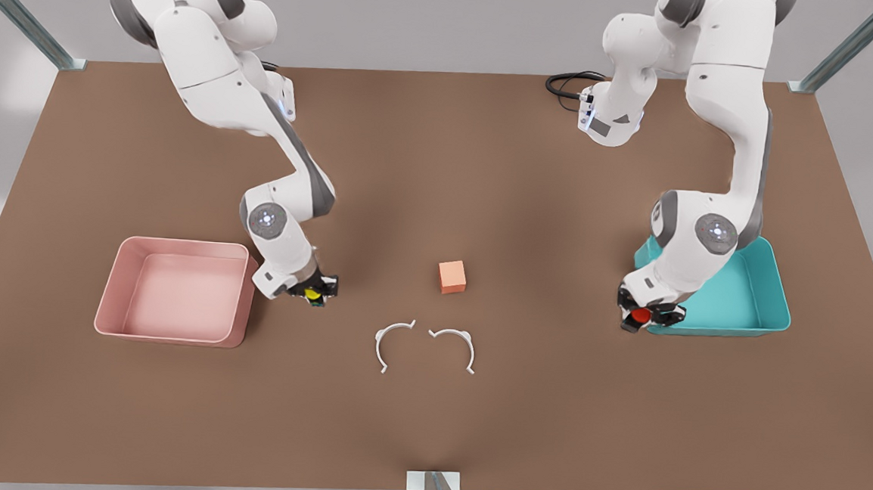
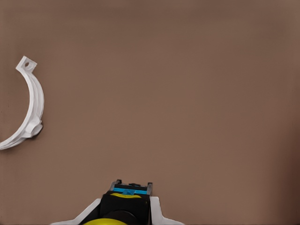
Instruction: Place the red button in the blue storage box with the left arm, and place the yellow button in the pink storage box with the right arm
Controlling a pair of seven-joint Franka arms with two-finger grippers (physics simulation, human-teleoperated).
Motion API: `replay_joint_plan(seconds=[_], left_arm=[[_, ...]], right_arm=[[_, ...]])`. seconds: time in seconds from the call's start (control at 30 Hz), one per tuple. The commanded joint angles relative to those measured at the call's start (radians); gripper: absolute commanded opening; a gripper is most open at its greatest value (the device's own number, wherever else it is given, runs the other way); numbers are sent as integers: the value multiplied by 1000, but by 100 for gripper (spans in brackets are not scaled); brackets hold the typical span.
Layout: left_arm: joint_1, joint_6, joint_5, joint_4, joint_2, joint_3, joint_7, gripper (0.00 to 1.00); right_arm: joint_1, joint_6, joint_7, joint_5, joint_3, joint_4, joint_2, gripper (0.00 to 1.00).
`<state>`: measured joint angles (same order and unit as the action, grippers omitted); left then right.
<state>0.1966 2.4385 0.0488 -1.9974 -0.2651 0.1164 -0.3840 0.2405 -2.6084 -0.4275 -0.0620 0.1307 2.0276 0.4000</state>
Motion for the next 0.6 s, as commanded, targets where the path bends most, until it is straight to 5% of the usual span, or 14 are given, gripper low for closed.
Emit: replay_joint_plan(seconds=[0.0,0.3,0.33,0.5,0.57], left_arm=[[-69,-199,5,-6,36,0,-357,50],[-238,-196,6,-93,-14,0,-645,52],[-246,-193,8,-92,-34,0,-644,100],[-243,-199,39,-84,-8,-1,-612,100],[-204,-301,39,-6,69,-4,-417,100]], right_arm=[[-49,117,111,-10,3,-14,-38,37],[-380,277,622,-7,6,43,-148,37],[-408,271,653,-7,6,56,-141,37],[-468,208,705,-7,6,52,-23,44],[-487,191,705,-7,6,45,10,58]])
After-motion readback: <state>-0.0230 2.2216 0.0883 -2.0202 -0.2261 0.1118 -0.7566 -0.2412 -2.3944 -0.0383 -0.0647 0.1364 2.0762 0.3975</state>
